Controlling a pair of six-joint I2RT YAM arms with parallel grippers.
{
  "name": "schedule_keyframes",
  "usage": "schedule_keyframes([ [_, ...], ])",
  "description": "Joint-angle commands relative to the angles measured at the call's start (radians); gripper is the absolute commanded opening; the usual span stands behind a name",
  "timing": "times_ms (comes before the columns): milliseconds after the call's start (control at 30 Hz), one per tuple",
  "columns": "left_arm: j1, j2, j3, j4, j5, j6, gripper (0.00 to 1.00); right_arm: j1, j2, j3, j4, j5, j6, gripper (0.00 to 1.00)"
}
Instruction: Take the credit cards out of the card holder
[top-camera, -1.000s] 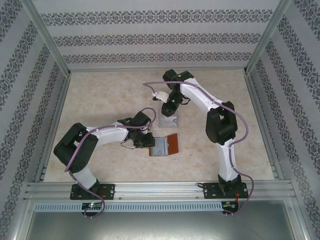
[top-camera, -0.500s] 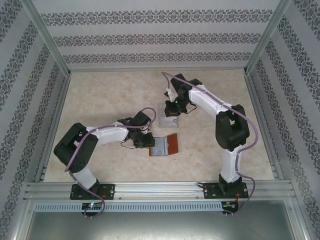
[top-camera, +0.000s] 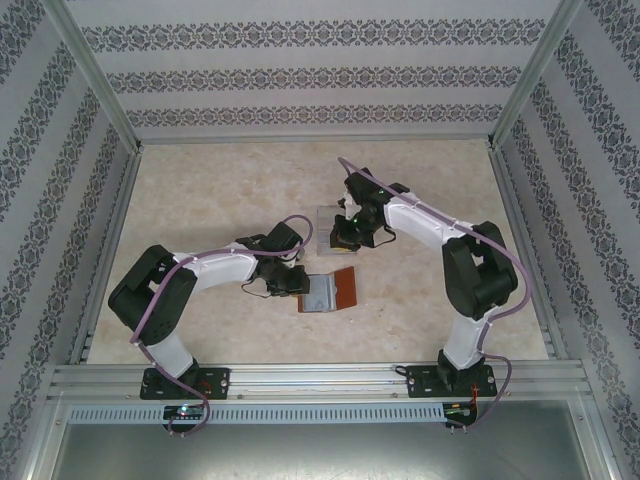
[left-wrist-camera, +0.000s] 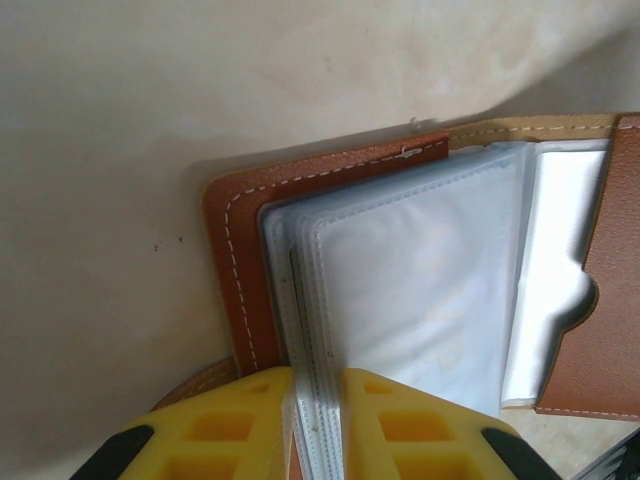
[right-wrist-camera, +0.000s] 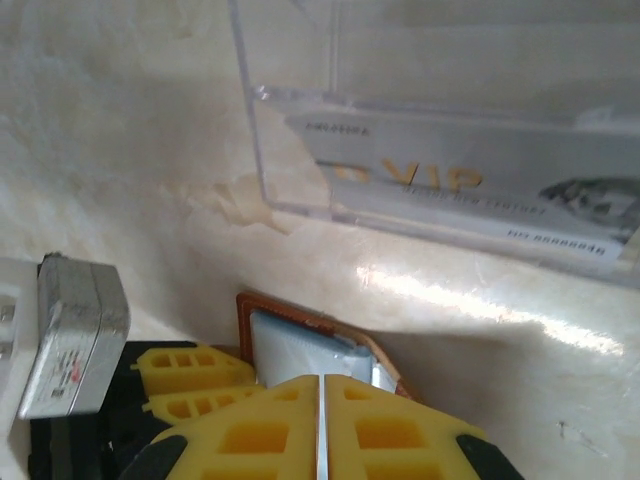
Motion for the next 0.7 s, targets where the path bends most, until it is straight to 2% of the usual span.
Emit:
schedule_keyframes([
  [0, -0.007, 0.019, -0.026, -0.082, -0.027, 0.003, 0.20, 0.024, -0.067, -0.053, 0.047, -0.007, 0.063, 0.13],
  [667, -0.003, -0.063, -0.123, 0.058, 0.006, -0.064, 0.22, 0.157, -0.104, -0.218, 0.120, 0.019, 0.154, 0.13],
])
